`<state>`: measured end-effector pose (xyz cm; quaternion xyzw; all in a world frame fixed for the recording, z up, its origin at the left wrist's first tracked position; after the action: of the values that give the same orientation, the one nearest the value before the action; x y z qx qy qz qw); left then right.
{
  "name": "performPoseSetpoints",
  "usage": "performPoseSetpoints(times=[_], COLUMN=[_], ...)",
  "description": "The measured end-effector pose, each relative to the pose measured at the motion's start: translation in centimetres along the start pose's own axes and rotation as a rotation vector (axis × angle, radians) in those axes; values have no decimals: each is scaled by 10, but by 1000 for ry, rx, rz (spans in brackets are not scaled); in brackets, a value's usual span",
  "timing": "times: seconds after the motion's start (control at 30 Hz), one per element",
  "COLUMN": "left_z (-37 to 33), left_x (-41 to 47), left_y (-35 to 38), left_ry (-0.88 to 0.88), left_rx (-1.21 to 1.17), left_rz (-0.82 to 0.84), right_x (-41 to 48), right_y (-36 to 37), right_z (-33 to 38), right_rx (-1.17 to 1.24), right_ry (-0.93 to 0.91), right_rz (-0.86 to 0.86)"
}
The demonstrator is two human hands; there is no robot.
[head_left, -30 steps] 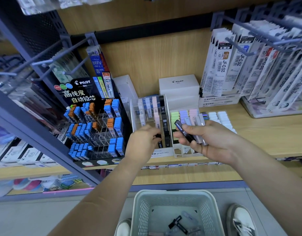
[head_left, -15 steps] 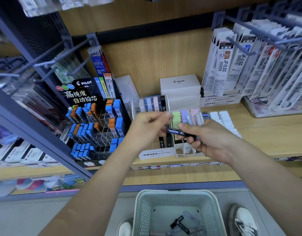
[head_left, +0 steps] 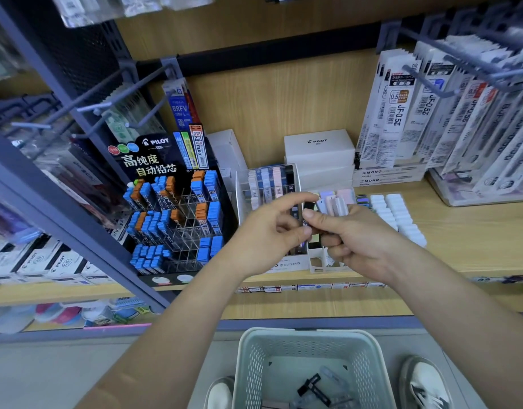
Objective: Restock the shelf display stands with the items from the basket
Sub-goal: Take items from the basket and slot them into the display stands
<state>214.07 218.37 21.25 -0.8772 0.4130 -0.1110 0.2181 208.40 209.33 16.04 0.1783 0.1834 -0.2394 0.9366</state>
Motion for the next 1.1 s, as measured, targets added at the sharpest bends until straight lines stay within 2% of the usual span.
performPoseSetpoints(times=[0.07,0.17,0.27,0.43,0.63,0.9,1.1], left_z=[-1,10,29,57,70,75,72], left_x=[3,7,7,12,14,12,13], left_y=[-15,-46,-61,-44,-28,-18,-10], left_ry=[32,-13,-64,-122,-127,-84,12], left_rx=[21,-39,-24,76,174,219,403], left_rz=[-105,-304,-395,-389,-379,-372,-332], right_x=[1,1,-1,-7,-10,-15,-13], right_y=[-1,-8,-21,-29,-25,-20,-12], right_z=[-3,-3,4,9,5,4,-1], right_rx=[-15,44,171,266,215,215,188], right_ry=[23,68,79,59,72,102,117], right_rz=[-24,-75,-118,-147,-109,-91,-55])
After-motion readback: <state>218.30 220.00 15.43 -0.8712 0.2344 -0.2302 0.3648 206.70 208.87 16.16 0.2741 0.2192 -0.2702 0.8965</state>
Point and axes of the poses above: each hand's wrist, its own x-axis towards the middle knuckle, its own y-axis out of the palm, z = x × y, the point moved 10 cm from there along x, towards the middle knuckle, and after that the axes turned 4 degrees about -z, right-handed, at the moved point
